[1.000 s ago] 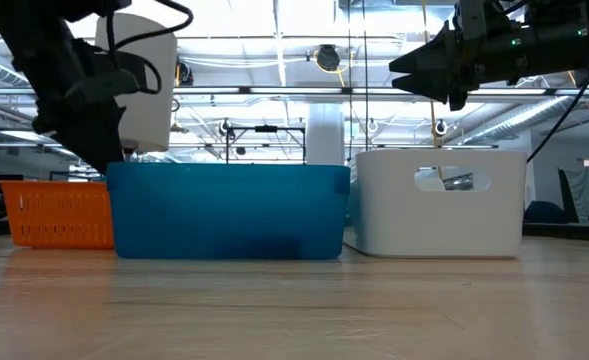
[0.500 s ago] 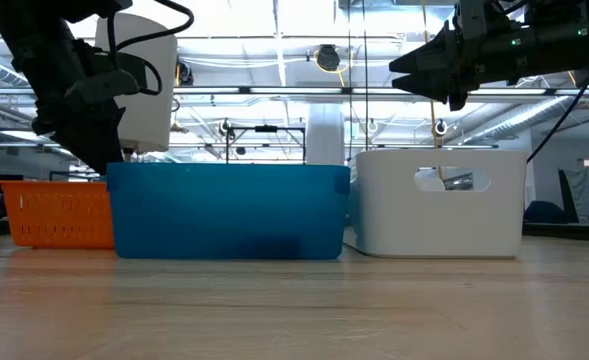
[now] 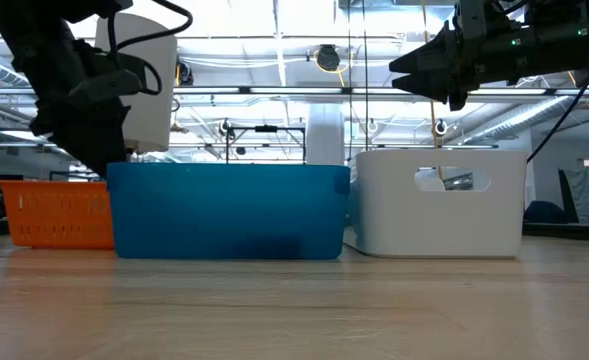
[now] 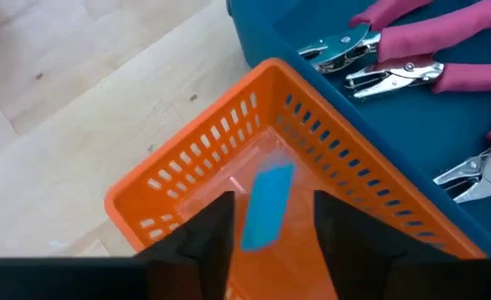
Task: Pick & Place School Supplies
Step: Put the blue eraser into the orange bin
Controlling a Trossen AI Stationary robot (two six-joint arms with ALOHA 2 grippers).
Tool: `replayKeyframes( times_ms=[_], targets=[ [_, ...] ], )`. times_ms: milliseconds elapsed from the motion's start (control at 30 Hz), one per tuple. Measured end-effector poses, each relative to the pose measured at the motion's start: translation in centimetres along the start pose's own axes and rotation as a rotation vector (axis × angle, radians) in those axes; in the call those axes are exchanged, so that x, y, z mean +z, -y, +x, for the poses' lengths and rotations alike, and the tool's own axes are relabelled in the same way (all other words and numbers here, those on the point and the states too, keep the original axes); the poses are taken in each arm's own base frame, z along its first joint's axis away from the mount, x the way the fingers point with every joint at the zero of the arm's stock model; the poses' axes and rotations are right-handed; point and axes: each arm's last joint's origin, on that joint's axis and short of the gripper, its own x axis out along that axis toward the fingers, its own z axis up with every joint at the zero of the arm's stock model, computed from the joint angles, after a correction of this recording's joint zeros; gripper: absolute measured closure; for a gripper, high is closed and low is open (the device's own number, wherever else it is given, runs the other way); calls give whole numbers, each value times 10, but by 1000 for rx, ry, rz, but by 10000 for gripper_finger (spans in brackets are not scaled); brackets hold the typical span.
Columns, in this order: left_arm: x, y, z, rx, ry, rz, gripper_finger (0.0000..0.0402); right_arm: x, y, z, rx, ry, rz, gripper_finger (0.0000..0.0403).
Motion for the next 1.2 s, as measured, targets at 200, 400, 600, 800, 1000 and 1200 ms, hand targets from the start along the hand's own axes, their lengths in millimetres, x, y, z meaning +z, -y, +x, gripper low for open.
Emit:
replayKeyframes(
  times_ms=[200,400,600,800,1000,1200],
  targets=[
    [0,0,0,-6,-12,71,182,0,0,0,0,0,0,193],
    [3,4,-15,-163,-148,105,172,0,0,0,0,-4,-2,193],
    [0,10,-46,-336,-179,121,172,-1,0,0,-1,-6,-2,193],
    [-34,17,-72,-465,-370,159,172,-2,0,0,-2,-15,1,193],
    [-84,22,-85,-399,-597,157,172,-2,0,0,-2,-22,-1,193],
    [-126,28,-80,-309,-579,315,172,-2,0,0,-2,-22,-1,193]
  ],
)
